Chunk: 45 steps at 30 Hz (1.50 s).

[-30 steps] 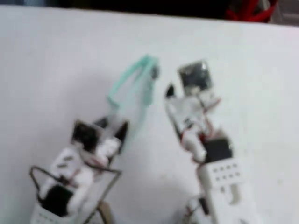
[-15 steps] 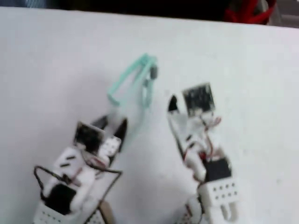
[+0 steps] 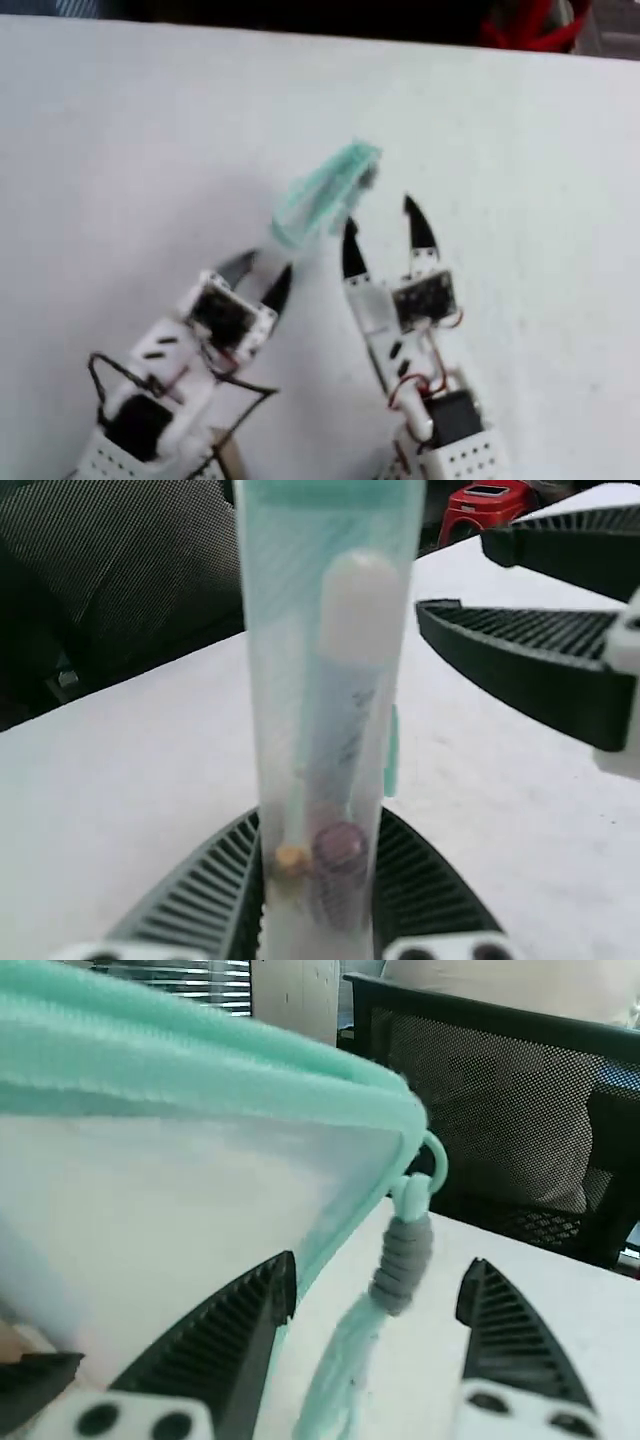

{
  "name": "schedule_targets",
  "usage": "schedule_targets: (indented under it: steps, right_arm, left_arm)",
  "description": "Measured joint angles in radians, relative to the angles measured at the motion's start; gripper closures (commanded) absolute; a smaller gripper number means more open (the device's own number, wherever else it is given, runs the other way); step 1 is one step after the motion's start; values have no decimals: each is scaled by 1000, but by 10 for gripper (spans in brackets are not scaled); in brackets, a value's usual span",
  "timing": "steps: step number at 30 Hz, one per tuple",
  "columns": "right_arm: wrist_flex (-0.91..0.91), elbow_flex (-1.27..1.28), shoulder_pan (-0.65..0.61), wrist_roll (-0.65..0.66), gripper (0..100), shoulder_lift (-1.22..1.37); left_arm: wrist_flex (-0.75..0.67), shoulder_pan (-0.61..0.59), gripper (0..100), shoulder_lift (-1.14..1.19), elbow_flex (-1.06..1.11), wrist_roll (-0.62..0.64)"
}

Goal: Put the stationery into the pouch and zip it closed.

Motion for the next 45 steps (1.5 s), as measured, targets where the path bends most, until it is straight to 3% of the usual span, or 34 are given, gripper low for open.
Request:
schedule_targets:
  steps: [4, 10, 17, 29, 35, 41, 45]
  right_arm:
    - [-117, -2, 5, 0, 745, 153]
    - [-264, -109, 112, -2, 745, 491]
    - [-404, -209, 118, -2, 745, 822]
    - [-413, -196, 127, -2, 745, 678]
    - [-502, -196, 127, -2, 752, 756]
    - [-517, -252, 129, -2, 898, 879]
    - [-522, -259, 138, -2, 937, 888]
  left_arm:
    - [0, 5, 976, 0, 0, -14]
    - [0, 5, 976, 0, 0, -14]
    - [0, 5, 976, 0, 0, -14]
    - [2, 6, 976, 0, 0, -14]
    - [2, 5, 976, 0, 0, -14]
    - [2, 6, 976, 0, 0, -14]
    - [2, 6, 976, 0, 0, -14]
